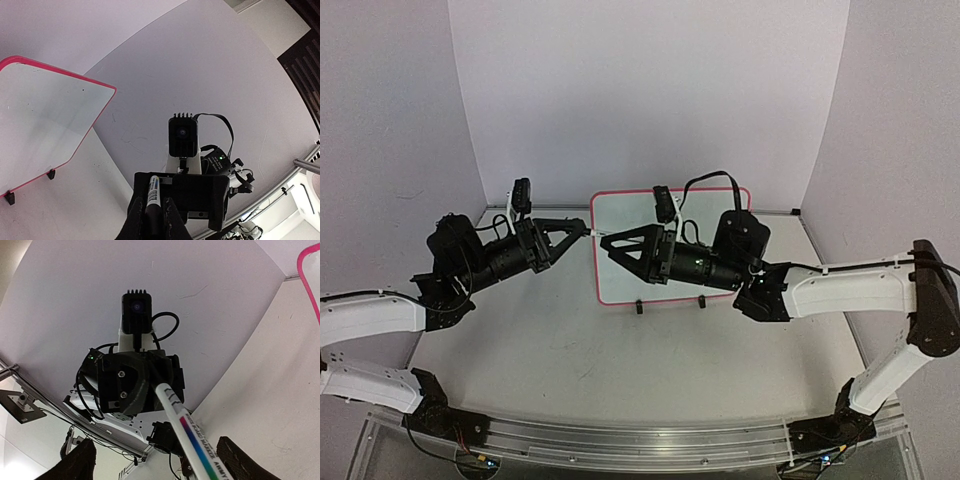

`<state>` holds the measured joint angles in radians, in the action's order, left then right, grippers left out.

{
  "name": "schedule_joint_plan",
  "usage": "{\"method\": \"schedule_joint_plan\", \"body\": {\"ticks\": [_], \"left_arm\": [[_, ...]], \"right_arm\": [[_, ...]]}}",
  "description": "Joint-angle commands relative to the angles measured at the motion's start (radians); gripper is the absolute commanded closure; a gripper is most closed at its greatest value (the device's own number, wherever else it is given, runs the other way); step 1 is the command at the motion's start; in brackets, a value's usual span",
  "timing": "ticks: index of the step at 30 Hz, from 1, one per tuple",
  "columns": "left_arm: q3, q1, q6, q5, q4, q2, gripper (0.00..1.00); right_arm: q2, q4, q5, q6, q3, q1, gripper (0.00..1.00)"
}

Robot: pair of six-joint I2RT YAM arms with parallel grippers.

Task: Write a sentence on the whiteboard
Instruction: Open the pen cap from the whiteboard marker.

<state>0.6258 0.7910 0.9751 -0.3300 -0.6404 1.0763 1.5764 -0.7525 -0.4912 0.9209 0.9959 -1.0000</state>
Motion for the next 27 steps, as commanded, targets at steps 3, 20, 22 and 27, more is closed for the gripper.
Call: {"method": "schedule_joint_plan", "body": {"ticks": [3, 20, 22, 27], "left_arm": [[-0.010, -0.001, 0.003, -0.013, -0.034, -0.021, 1.00], [0.036, 0.001, -0.016, -0.121, 0.044, -0.017, 1.00], [0.039, 0.001, -0.013, -0.137, 0.048, -0.014, 1.00], [0.046, 0.001, -0.027, -0.155, 0.087, -0.023, 1.00]], "right_arm": [[0.012, -0.093, -0.088, 0.023, 0.064, -0.003, 0.30], [-0.013, -0.095, -0.056, 0.023, 0.030, -0.003, 0.23], [-0.013, -0.094, -0.054, 0.023, 0.027, -0.004, 0.23], [-0.019, -0.095, -0.049, 0.021, 0.026, -0.004, 0.24]]}}
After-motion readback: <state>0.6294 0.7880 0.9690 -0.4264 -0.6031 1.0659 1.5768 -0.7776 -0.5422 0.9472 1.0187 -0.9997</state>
